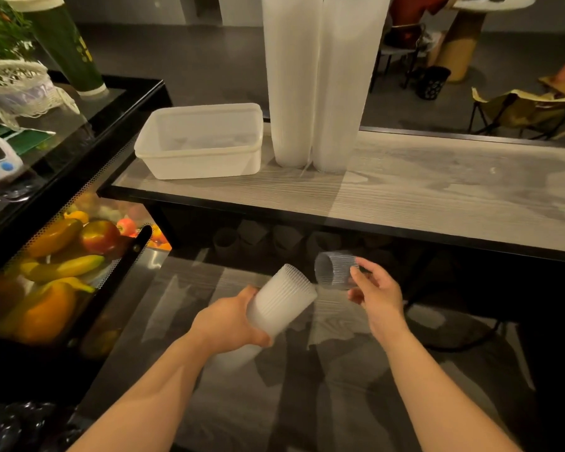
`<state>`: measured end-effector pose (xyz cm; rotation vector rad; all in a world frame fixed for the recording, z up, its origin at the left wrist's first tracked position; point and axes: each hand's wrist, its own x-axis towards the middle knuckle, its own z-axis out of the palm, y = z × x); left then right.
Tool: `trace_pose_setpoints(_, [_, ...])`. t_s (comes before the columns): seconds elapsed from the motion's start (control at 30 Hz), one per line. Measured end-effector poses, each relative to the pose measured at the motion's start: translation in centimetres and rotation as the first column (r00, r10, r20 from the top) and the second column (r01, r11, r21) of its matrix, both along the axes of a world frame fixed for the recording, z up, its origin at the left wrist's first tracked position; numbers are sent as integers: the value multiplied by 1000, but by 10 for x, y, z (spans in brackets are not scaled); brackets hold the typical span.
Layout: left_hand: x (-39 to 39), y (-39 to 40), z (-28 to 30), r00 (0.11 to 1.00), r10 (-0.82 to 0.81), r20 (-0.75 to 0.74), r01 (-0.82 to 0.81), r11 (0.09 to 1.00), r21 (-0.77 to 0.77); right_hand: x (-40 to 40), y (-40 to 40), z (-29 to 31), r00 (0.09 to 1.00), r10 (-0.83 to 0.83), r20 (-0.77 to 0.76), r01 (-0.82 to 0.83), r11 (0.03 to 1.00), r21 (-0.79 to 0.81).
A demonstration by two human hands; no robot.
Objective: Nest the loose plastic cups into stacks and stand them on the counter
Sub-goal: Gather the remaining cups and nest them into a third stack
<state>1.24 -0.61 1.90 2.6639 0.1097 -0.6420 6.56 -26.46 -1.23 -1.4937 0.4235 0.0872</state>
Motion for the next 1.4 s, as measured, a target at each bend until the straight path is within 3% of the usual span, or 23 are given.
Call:
trace_pose_setpoints(0.1, [-1,-2,-2,1000,-29,-12,29,1000,-3,-22,0,26,995,18,94,-40,970,241])
trace_pose_setpoints(0.2, [-3,-6,-1,999,-51,-4,51,999,-15,-35,0,40,986,60,153,-100,958,269])
trace_pose_setpoints(0.53, [-10,-10,11,993,-102,57,103,995,-7,-57,5,49,947,207,247,-164,969,-184])
trace_pose_setpoints(0.77, [-15,-13,14,990,-110,88,112,994,-19,-71,21,38,835,424,350,-223,843,-490])
trace_pose_setpoints(0.87, [-15,-12,14,990,-105,91,107,994,-10,-74,25,37,813,448,371,-199,813,-547])
trace_pose_setpoints(1.07, [-18,-6,8,993,-96,66,96,995,8,-70,21,25,820,502,275,-310,794,-524])
trace_pose_setpoints(1.17, [-17,-4,5,996,-72,55,72,997,-4,-58,14,1,924,320,209,-103,736,-669])
trace_pose_setpoints(1.23, [-15,-2,3,996,-70,49,70,998,-3,-48,8,-13,992,127,26,-66,669,-740])
trace_pose_setpoints(1.3, [-14,-1,3,997,-66,41,66,998,-3,-37,1,-25,981,-14,-194,-136,664,-735])
trace_pose_setpoints(1.4, [-12,-3,4,997,-71,21,71,997,0,-20,-11,-45,966,-66,-248,-129,710,-692])
